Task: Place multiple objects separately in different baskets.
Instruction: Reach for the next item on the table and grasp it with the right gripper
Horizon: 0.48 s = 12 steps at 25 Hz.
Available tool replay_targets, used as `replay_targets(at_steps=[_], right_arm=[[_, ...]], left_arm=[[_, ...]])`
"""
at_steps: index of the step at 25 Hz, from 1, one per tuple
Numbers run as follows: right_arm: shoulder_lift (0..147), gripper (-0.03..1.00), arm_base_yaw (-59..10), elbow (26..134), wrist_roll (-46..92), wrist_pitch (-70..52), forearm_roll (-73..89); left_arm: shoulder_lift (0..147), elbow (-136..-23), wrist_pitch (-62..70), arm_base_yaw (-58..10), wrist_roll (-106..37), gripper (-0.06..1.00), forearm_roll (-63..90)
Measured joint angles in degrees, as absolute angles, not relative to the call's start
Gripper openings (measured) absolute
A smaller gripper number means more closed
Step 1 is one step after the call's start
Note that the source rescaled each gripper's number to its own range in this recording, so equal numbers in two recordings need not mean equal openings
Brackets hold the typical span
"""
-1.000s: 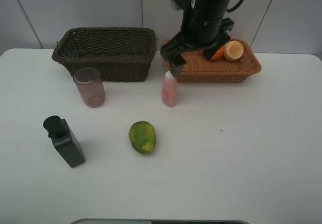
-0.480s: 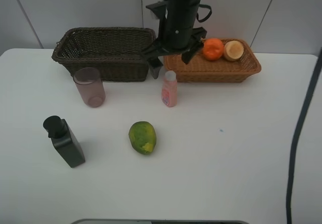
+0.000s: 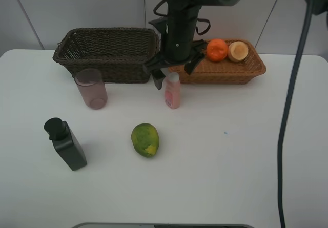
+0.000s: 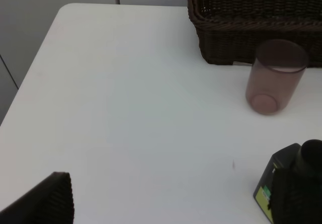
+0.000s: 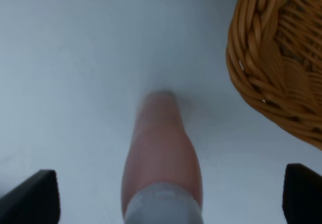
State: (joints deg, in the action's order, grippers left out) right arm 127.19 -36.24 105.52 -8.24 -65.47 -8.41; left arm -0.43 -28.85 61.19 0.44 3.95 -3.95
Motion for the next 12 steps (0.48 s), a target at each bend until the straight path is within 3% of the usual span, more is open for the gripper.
replay_targets(at_steps=[4,7,9,12], right_arm=[[128.6,0.86,-36.2,105.6,-8.2,-65.4,-8.3],[128.8,0.76,-36.2,105.6,-8.2,-65.3,-8.3],[128.8,0.64,-36.2,105.6,-8.2,-65.2,-8.3],[128.8,0.33,-36.2,105.6,-8.2,-65.0,-8.3]], left_arm=[[-0.4,-28.8,61.2,0.4,3.9,1.0,-3.9],[-0.4,-28.8,61.2,0.4,3.9,1.0,-3.9],[-0.4,-28.8,61.2,0.4,3.9,1.0,-3.9],[-0.4,-28.8,61.2,0.4,3.9,1.0,-3.9]])
